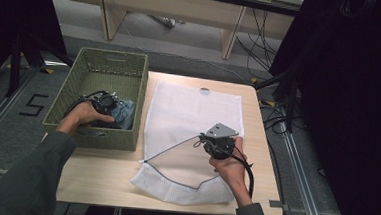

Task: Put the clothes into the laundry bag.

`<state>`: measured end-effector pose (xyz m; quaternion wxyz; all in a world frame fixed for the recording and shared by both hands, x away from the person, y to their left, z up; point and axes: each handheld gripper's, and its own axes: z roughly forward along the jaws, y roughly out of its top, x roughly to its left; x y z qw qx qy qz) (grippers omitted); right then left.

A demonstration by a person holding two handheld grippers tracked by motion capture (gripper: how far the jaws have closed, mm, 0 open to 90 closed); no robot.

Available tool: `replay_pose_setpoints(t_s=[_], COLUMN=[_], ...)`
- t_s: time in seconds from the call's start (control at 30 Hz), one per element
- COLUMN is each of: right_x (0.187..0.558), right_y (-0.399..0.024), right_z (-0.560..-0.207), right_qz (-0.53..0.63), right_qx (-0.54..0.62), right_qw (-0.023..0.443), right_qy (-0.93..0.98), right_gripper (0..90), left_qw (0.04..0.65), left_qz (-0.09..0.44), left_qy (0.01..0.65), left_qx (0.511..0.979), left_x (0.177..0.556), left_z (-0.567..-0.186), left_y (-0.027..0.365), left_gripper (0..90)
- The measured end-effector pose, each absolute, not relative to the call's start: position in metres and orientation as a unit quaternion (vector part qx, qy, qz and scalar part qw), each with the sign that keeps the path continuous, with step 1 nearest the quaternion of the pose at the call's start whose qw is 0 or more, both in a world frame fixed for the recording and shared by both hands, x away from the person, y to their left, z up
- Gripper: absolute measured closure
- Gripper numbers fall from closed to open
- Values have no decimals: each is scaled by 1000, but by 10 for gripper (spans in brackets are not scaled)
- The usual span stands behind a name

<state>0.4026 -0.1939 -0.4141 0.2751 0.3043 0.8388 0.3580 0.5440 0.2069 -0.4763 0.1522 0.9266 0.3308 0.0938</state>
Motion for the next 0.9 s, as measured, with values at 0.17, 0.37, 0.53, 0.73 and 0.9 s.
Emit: replay_pose_setpoints(t_s=[0.17,0.37,0.53,0.73,0.9], right_x=[402,403,404,404,404], right_y=[-194,-194,-195,-196,-194], right_z=[-414,-414,-415,-415,-416], right_qz=[358,360,364,359,366], right_qx=[307,308,310,309,310], right_qw=[272,279,280,277,277], right_qy=[839,835,832,836,832], right_gripper=[887,887,887,881,877], left_qw=[152,186,202,173,138], left_qz=[98,151,141,106,103], left_qy=[364,451,471,398,422], left_qx=[914,860,847,895,890], left_x=[549,552,553,548,556], left_z=[-466,-460,-459,-472,-480], left_y=[214,222,220,218,211], left_gripper=[215,366,334,0,36])
